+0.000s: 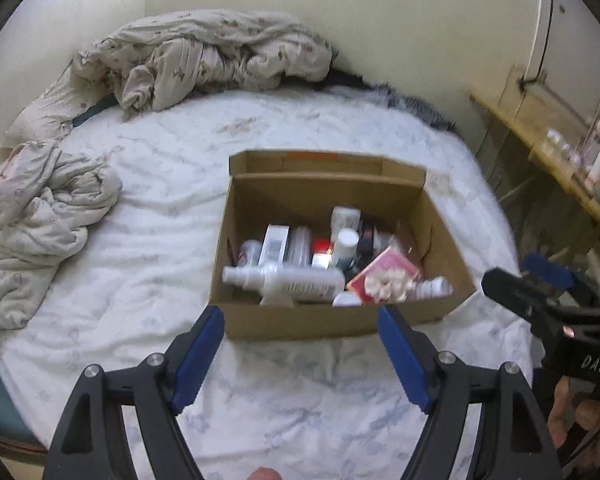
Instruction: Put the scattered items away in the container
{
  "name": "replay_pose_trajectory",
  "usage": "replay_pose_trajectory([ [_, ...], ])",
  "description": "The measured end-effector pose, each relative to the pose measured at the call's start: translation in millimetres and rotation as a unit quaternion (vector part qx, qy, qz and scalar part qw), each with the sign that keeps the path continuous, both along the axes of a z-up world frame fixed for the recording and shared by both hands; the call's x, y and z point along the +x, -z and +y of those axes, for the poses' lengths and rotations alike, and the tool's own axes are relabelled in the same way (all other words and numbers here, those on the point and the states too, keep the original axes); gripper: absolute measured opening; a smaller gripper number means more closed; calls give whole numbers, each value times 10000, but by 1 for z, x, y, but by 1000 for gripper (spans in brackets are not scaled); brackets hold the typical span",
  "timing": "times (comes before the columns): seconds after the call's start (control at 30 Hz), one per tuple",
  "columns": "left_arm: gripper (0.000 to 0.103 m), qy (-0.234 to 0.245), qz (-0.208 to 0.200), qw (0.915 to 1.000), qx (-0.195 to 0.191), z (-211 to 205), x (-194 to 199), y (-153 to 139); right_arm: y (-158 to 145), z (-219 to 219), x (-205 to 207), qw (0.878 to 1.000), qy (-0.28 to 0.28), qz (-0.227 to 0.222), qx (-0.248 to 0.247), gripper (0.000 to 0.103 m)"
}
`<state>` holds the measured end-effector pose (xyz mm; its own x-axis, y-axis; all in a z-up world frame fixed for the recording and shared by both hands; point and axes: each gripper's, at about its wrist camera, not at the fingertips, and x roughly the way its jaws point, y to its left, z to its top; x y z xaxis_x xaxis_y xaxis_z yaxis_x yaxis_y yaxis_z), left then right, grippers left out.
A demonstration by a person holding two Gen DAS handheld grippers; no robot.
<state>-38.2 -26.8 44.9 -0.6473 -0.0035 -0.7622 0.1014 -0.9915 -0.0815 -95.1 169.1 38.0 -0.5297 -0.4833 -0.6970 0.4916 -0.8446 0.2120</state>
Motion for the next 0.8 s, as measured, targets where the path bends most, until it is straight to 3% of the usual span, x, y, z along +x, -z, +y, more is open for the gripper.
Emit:
replay_pose_trajectory([
  [0.23,80,50,70,9998,-168,10,3,-1,9,-2,-5,9997,4,-230,6,103],
  [0.8,80,-33,-38,9998,-178,7,2,2,12,-16,3,9995,-237,-192,73,103],
])
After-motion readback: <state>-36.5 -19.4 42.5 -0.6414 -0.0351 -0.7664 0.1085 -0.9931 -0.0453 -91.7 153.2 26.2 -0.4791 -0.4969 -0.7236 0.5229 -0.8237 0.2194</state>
